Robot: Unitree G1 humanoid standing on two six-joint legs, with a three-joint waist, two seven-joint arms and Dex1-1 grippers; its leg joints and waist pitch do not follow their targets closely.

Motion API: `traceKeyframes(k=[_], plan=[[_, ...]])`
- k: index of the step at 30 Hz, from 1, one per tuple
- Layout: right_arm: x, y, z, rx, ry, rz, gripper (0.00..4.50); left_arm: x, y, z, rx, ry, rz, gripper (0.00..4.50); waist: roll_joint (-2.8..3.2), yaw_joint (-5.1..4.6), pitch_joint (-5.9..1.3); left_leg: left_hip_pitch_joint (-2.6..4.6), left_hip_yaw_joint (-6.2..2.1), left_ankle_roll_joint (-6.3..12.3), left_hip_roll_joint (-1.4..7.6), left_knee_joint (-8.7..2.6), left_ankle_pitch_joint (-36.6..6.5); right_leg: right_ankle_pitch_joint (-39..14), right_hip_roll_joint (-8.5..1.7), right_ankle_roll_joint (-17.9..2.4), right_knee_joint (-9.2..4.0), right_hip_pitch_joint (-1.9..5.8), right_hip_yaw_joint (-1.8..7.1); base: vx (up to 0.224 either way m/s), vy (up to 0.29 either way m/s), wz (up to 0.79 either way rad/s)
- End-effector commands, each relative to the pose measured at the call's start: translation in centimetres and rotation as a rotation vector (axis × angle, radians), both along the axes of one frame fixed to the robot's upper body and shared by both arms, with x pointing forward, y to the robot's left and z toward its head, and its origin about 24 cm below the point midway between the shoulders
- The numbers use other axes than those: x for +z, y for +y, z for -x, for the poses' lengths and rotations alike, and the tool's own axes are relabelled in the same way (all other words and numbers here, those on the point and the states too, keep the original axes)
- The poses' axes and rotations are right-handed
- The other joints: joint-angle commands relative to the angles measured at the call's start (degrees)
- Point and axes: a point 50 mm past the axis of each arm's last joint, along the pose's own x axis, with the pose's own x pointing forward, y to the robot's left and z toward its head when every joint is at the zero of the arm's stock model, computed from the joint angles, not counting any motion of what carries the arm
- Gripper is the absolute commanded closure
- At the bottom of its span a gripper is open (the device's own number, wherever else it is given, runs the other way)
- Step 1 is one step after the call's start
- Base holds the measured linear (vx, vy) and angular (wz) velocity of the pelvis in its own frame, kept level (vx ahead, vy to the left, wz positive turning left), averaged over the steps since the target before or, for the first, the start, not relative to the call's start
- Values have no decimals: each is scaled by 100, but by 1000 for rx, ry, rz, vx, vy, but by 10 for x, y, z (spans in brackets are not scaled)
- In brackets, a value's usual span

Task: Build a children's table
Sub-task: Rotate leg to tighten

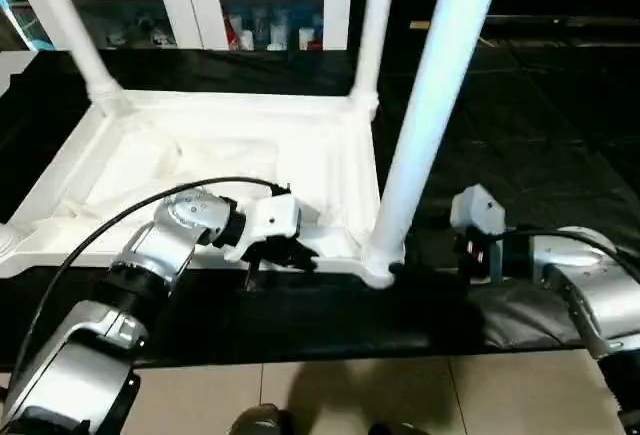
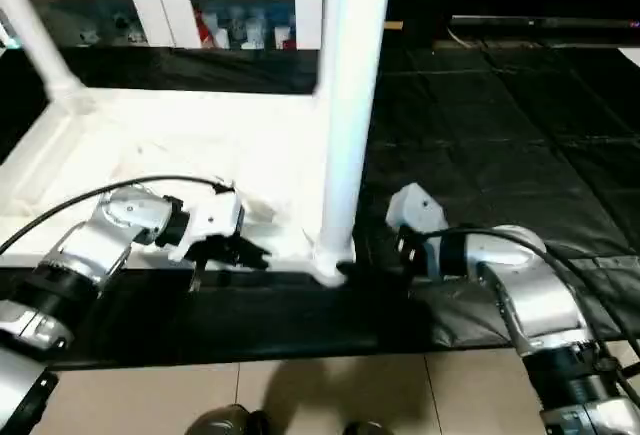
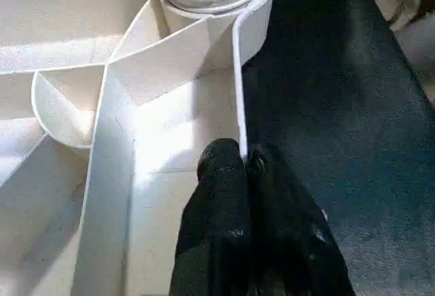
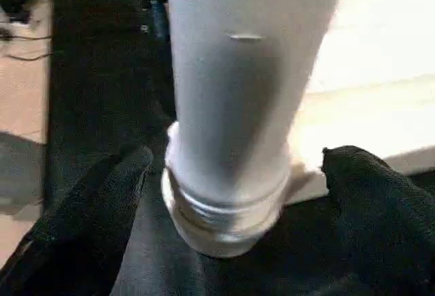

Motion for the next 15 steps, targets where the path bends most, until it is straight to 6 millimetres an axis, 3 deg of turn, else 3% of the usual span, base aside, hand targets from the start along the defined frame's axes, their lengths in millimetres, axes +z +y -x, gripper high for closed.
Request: traceKeyframes(k=[1, 8, 15], plan=[[2, 1, 0, 45, 7, -2, 7, 1, -9, 6, -99, -17, -34, 450, -54, -27, -558, 147, -347, 344, 807, -395, -721, -916, -738, -1342, -352, 290, 454, 0, 0, 0], [-3, 5, -2, 103, 34, 4, 33, 2, -12, 11, -136, -20, -44, 450, -74, -24, -548, 151, -357, 239, 805, -389, -878, -1364, -742, -1249, -388, 280, 456, 0, 0, 0], [-5, 7, -3, 146, 63, -5, 87, 1, -12, 14, -147, -21, -55, 450, -80, -18, -558, 145, -354, 262, 801, -382, -834, -1294, -726, -1236, -361, 276, 456, 0, 0, 0]])
